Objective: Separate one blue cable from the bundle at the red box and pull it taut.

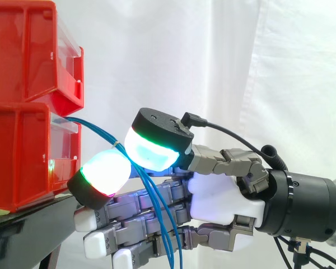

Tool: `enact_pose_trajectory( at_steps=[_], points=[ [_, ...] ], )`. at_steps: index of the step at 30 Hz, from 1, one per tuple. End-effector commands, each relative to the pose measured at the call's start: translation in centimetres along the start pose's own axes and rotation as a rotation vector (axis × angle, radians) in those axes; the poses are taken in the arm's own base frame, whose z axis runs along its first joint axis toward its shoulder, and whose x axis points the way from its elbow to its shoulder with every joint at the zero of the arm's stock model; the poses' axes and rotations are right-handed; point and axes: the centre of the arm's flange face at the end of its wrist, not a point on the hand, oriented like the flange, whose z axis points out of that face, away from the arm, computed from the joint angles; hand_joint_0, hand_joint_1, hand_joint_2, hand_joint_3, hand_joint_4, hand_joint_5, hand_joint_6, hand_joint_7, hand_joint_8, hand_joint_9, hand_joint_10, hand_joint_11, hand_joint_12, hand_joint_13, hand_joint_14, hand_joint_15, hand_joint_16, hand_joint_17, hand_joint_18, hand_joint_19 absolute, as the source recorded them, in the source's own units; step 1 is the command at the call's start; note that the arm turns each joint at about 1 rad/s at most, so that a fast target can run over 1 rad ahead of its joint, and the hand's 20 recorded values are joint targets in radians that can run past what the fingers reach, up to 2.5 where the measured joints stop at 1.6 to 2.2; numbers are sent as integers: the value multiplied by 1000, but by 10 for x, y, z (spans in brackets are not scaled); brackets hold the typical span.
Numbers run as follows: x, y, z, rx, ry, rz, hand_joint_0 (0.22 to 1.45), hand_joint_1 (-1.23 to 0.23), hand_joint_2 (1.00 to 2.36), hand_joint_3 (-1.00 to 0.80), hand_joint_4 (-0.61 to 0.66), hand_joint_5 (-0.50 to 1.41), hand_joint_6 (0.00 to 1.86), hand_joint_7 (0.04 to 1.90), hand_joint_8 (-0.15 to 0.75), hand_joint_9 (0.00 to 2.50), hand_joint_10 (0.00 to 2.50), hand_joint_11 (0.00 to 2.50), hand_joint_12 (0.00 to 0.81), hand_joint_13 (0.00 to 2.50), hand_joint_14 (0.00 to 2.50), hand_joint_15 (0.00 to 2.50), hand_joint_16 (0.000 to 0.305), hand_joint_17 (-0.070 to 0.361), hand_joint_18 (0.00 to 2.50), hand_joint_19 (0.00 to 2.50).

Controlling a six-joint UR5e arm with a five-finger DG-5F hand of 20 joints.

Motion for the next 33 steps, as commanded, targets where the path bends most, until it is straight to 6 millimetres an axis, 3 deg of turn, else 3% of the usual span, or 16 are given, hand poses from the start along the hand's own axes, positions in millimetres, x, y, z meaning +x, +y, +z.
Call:
enact_pose_trajectory(
  at_steps=[1, 26, 33],
  points=[
    [0, 1, 0, -1, 1, 0, 637, -666, 1013, -300, 175, -180, 704, 957, 326, 571, 12, 496, 382, 664, 15, 445, 52, 118, 587, 637],
    [-3, 2, 1, -7, 16, 2, 653, -702, 1010, -355, 173, -211, 860, 847, 324, 593, 12, 537, 380, 706, 17, 453, 53, 118, 655, 648],
    [-4, 3, 1, -9, 21, 5, 658, -728, 1017, -221, 96, -219, 896, 830, 320, 593, 12, 571, 381, 718, 15, 458, 53, 118, 682, 645]
  ],
)
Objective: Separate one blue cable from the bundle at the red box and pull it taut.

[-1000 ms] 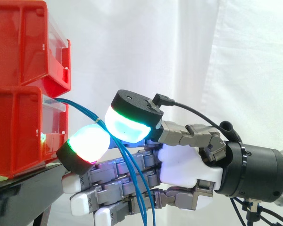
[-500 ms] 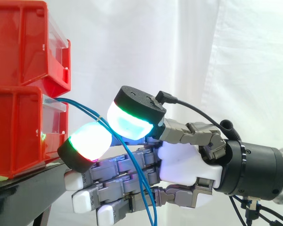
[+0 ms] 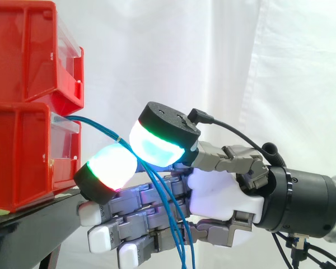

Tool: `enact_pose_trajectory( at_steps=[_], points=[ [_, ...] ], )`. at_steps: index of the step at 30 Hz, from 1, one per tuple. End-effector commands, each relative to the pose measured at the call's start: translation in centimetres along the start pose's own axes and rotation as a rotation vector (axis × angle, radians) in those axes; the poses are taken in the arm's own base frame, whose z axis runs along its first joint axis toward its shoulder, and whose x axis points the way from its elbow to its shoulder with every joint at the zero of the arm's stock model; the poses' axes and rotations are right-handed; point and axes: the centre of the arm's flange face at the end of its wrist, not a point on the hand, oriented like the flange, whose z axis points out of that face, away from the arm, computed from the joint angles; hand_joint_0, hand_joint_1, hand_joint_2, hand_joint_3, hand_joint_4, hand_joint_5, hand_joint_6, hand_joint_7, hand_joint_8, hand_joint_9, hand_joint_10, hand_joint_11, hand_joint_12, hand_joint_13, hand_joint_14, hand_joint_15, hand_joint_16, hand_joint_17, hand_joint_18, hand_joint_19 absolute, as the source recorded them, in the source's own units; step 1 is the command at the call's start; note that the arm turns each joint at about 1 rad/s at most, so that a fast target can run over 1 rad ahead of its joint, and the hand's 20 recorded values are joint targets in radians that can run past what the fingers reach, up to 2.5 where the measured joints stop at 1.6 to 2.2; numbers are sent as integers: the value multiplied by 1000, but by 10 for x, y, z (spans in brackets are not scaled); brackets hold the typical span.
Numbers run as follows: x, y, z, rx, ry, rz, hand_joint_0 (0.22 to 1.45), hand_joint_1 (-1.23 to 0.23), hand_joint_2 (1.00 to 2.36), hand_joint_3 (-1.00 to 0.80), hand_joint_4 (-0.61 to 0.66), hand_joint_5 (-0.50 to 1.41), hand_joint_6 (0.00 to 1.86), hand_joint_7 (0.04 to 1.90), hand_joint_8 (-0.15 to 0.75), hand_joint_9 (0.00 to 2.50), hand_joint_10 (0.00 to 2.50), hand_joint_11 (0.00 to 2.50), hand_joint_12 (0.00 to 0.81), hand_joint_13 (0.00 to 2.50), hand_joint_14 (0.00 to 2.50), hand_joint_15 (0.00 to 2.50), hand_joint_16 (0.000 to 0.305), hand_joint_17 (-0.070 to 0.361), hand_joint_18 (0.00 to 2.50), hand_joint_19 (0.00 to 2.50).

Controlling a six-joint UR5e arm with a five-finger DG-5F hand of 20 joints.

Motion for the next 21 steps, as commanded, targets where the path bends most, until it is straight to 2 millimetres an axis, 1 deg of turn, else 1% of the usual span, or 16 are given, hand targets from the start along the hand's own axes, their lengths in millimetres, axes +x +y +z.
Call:
enact_pose_trajectory(
  at_steps=[1, 6, 15, 21],
  points=[
    [0, 0, 0, -1, 5, 2, 659, -733, 1017, -221, 96, -219, 900, 824, 319, 594, 11, 569, 381, 719, 16, 460, 53, 118, 683, 650],
    [-1, 3, 2, -4, 12, 1, 675, -798, 1012, -317, 130, -220, 925, 830, 323, 614, 12, 595, 381, 734, 17, 467, 53, 119, 720, 639],
    [-4, 5, 1, -7, 23, 8, 708, -803, 1000, -500, 150, -211, 933, 840, 333, 663, 14, 661, 387, 769, 16, 472, 53, 120, 783, 624],
    [-7, 8, 4, -12, 29, 7, 704, -817, 1000, -500, 162, -199, 936, 853, 342, 711, 16, 705, 384, 791, 17, 481, 53, 119, 812, 627]
  ],
)
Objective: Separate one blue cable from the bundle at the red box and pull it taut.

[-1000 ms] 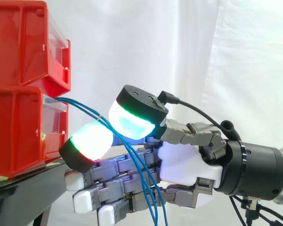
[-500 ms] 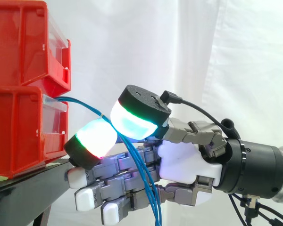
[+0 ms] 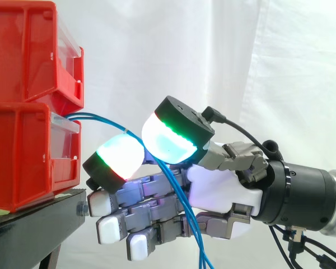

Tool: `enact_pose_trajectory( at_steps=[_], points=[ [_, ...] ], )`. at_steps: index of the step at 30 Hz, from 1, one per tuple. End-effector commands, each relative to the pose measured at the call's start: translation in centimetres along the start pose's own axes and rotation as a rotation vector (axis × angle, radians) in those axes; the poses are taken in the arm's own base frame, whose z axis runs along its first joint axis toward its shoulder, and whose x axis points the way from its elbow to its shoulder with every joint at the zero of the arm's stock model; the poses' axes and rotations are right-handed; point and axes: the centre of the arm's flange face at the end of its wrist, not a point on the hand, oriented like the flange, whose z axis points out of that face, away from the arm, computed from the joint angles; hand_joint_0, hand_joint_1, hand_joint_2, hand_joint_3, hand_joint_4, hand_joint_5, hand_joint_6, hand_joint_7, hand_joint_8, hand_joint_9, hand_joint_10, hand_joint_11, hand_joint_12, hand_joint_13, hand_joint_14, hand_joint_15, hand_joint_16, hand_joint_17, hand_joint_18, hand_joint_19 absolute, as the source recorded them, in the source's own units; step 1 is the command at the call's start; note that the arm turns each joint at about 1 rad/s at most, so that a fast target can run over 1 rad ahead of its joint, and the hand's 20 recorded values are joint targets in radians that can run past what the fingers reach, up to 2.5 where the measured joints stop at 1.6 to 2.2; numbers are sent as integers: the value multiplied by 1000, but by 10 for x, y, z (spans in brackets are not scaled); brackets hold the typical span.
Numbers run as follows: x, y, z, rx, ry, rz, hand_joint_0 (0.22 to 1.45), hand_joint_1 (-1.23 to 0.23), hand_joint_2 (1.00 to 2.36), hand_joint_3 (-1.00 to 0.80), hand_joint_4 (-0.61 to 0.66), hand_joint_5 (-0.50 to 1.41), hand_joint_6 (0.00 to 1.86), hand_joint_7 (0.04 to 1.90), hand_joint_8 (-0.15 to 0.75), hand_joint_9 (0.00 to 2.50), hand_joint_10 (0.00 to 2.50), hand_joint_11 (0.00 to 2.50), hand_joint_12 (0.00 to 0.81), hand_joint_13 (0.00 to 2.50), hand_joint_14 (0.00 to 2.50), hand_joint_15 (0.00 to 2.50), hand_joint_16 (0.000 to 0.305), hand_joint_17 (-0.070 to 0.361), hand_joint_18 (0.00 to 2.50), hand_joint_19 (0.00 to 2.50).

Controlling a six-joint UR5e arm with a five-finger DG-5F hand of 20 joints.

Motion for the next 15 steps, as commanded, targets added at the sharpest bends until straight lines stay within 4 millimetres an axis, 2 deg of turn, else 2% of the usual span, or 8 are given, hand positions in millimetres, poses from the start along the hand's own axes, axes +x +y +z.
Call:
enact_pose_trajectory(
  at_steps=[1, 10, 15],
  points=[
    [-2, 3, 2, 0, 8, 0, 699, -823, 1000, -500, 166, -198, 936, 857, 342, 711, 16, 714, 386, 795, 17, 486, 53, 119, 817, 628],
    [-4, 4, 1, 19, 16, 0, 569, -807, 1000, -500, 187, -192, 933, 854, 348, 732, 15, 718, 391, 815, 18, 509, 54, 121, 837, 662],
    [-4, 4, 1, 21, 16, 1, 519, -707, 1000, -500, 194, -188, 917, 828, 360, 751, 14, 710, 404, 826, 17, 515, 56, 126, 864, 670]
  ],
)
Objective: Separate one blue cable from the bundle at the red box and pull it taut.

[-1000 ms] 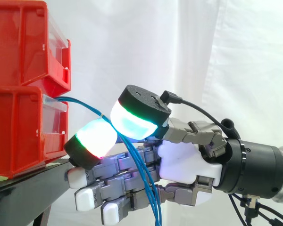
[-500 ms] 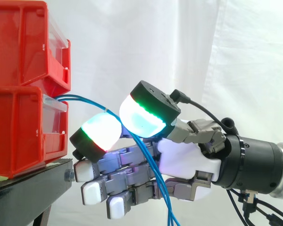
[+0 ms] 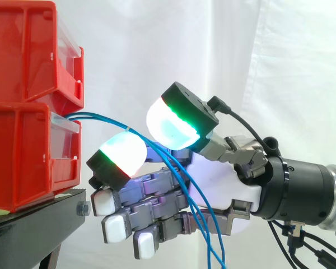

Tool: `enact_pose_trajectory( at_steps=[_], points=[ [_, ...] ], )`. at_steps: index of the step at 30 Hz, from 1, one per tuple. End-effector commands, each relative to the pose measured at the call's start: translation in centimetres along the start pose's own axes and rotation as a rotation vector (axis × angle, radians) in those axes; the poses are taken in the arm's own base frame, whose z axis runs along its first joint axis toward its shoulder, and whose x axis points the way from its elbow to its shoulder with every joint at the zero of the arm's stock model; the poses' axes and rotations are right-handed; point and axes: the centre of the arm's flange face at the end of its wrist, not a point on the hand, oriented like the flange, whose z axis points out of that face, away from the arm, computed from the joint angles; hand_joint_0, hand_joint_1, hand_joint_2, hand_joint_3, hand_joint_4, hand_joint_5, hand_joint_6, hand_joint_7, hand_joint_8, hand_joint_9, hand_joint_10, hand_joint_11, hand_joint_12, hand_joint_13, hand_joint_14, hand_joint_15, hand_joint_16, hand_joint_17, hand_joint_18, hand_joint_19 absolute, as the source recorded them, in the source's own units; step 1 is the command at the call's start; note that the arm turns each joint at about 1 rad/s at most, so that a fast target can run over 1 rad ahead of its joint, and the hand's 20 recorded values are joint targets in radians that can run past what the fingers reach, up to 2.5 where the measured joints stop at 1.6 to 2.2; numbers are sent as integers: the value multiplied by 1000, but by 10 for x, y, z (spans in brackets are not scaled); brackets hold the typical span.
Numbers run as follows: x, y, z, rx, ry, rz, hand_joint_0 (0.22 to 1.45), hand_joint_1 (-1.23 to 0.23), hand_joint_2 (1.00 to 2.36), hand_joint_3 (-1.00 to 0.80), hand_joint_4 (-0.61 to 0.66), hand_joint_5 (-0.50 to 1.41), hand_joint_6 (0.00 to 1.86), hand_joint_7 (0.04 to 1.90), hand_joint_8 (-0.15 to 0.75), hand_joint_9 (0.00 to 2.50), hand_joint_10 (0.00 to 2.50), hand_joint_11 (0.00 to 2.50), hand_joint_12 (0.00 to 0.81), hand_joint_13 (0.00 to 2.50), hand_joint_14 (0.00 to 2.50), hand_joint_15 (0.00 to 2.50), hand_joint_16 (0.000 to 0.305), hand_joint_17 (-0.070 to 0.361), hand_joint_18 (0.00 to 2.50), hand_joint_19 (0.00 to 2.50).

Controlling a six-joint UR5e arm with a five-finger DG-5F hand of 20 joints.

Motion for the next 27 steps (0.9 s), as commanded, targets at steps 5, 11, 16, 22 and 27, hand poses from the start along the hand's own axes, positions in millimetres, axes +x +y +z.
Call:
enact_pose_trajectory(
  at_steps=[5, 11, 16, 22, 27],
  points=[
    [0, 1, 0, 0, 0, 0, 558, -577, 1000, -500, 173, -180, 895, 854, 352, 767, 14, 703, 395, 827, 17, 514, 53, 120, 846, 689],
    [-1, 0, -1, 8, -1, 0, 644, -653, 1010, -375, 123, -177, 895, 925, 349, 759, 13, 697, 389, 824, 18, 523, 52, 116, 834, 707],
    [-2, -1, -1, 10, -1, 0, 671, -790, 1014, -314, 63, -184, 906, 976, 347, 735, 15, 713, 389, 819, 18, 529, 52, 118, 838, 699],
    [-4, -1, -2, 12, 2, 0, 749, -908, 1004, -448, 51, -186, 938, 979, 340, 751, 16, 727, 385, 852, 19, 532, 51, 115, 876, 659],
    [-4, -1, -2, 16, 3, 0, 783, -920, 1000, -500, 90, -178, 948, 1006, 341, 790, 17, 748, 387, 882, 20, 553, 51, 115, 916, 664]
  ],
)
